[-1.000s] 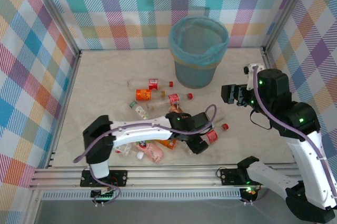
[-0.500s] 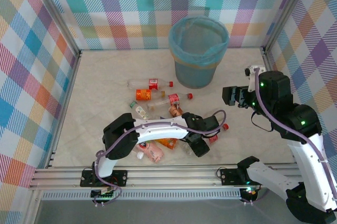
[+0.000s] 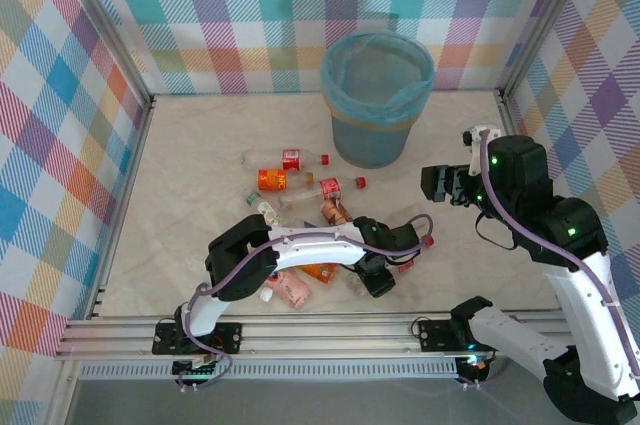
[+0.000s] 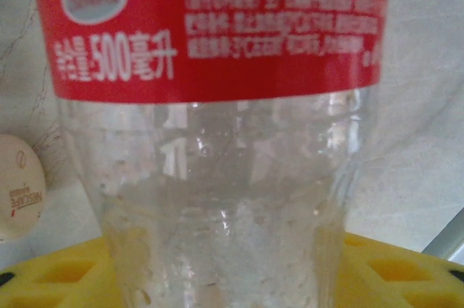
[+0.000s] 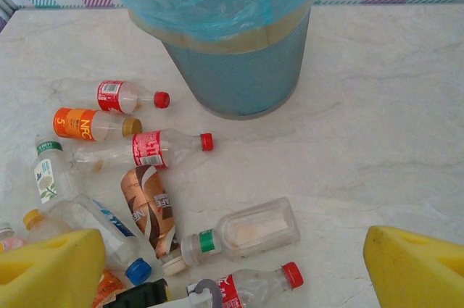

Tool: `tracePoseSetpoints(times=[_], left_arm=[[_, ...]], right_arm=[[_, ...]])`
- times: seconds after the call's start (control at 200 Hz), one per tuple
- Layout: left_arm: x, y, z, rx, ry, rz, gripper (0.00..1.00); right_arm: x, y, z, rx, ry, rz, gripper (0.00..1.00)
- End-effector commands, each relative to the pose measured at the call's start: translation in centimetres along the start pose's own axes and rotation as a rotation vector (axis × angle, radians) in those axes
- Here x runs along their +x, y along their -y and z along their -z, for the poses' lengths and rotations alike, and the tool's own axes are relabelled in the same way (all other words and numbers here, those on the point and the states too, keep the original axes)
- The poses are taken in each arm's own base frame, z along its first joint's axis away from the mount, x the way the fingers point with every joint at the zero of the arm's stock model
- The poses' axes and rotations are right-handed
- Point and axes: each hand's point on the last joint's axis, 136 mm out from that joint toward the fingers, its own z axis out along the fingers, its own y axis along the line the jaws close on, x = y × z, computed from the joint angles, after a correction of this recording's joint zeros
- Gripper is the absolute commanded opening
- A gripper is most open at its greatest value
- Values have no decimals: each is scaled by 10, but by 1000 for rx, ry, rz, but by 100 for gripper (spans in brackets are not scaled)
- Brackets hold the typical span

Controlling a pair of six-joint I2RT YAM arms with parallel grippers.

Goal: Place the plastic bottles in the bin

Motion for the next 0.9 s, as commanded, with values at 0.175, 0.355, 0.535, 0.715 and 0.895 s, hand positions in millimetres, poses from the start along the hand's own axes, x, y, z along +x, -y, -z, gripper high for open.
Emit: tracePoseSetpoints(times=[0.175, 0.355, 0.535, 0.715, 0.895], left_arm=[[-12, -5, 52, -4, 107, -19, 56], [-23, -16, 124, 7, 334, -4, 54], [-28, -49, 196, -48, 623, 50, 53], [-25, -84, 251, -111, 861, 137, 53], [-18, -91, 278, -104, 993, 154, 54]], right_arm=[[-12, -2, 12, -15, 49, -12, 91], [-35, -13, 25, -70, 113, 3, 91], [-67, -42, 36, -218, 191, 0, 88], [-90, -74, 25, -363, 172, -11, 82], [-98, -102, 6, -490, 122, -30, 73]])
